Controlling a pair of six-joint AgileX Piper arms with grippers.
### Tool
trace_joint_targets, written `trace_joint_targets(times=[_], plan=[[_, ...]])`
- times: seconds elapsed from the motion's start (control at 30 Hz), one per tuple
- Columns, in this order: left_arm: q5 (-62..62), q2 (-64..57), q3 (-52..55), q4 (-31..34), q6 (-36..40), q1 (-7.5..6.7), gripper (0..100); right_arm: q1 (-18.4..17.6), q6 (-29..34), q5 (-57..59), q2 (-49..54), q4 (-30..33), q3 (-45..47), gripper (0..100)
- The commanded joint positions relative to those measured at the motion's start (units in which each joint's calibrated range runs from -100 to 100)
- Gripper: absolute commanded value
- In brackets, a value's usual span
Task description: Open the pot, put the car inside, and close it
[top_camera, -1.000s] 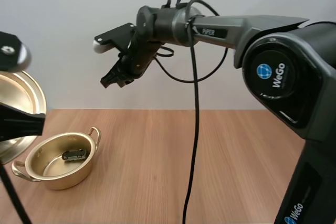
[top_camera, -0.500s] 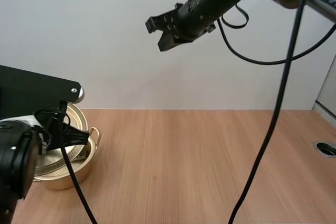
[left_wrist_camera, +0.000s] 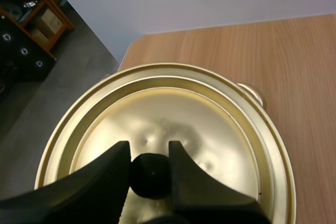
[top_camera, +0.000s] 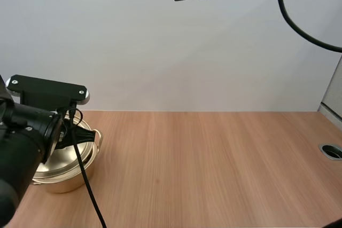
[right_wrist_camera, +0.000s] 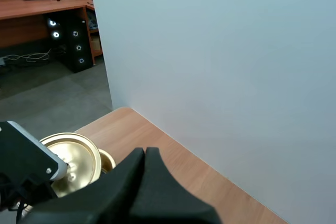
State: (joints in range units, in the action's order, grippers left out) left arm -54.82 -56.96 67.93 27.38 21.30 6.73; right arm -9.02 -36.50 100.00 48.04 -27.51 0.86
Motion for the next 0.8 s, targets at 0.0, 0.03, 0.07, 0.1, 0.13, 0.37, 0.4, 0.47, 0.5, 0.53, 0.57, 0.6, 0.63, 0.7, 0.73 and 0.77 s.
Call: trace_joint_targets(times=[0.0, 0.03, 0.07, 0.1, 0.13, 0.37, 0.4, 0.47, 0.5, 0.53, 0.57, 0.6, 0.63, 0.7, 0.73, 0.77], plan=[[1.6, 4.0, 0.0, 1.2, 2.5, 0.01, 0, 0.0, 0.0, 0.0, 0.5, 0.1, 0.9, 0], [2.5, 5.4, 0.0, 1.7, 2.9, 0.01, 0, 0.0, 0.0, 0.0, 0.7, 0.1, 1.3, 0], [3.8, 6.6, 0.0, 1.9, 3.3, 0.01, 0, 0.0, 0.0, 0.0, 0.8, 0.1, 2.0, 0], [4.9, 7.7, 0.0, 2.0, 3.5, 0.01, 0, 0.0, 0.0, 0.0, 0.9, 0.1, 2.7, 0], [5.9, 8.5, 0.0, 2.0, 3.7, 0.01, 0, 0.0, 0.0, 0.0, 1.1, 0.1, 3.5, 0], [9.9, 15.1, 0.0, 2.6, 5.5, 0.83, 0, 0.0, -0.5, 0.0, 2.6, -0.1, 9.6, 0], [11.1, 15.7, 0.0, 3.1, 6.2, 1.37, 0, 0.0, -0.5, 0.0, 3.0, -0.1, 10.1, 0], [13.3, 17.1, -0.5, 3.3, 6.6, 2.54, 0, 0.0, -0.5, 0.0, 4.0, -0.1, 10.5, 0], [14.8, 17.4, -0.6, 3.3, 6.7, 3.25, 0, 0.0, -0.5, 0.0, 4.2, -0.1, 10.5, 0], [16.2, 17.7, -0.6, 3.3, 6.7, 3.94, 0, 0.0, -0.5, 0.0, 4.7, -0.2, 10.5, 0], [17.5, 18.0, -0.6, 3.3, 6.6, 4.43, 0, 0.0, -0.5, 0.0, 5.2, -0.1, 10.5, 0], [18.4, 18.5, -0.6, 3.3, 6.5, 4.94, 0, 0.0, -0.5, 0.0, 5.6, -0.1, 10.5, 0], [19.3, 18.9, -0.6, 3.3, 5.9, 5.37, 0, 0.0, -0.5, 0.0, 6.1, -0.1, 10.5, 0], [20.1, 20.1, -0.6, 3.3, 5.4, 5.76, 0, 0.0, -0.5, 0.0, 6.9, -0.1, 10.5, 0], [20.3, 20.7, -0.6, 3.3, 5.4, 5.86, 0, 0.0, -0.5, 0.0, 7.1, -0.1, 10.5, 0], [20.9, 21.3, -0.6, 3.3, 5.4, 5.86, 0, 0.0, -0.5, 0.0, 7.5, -0.2, 10.5, 0]])
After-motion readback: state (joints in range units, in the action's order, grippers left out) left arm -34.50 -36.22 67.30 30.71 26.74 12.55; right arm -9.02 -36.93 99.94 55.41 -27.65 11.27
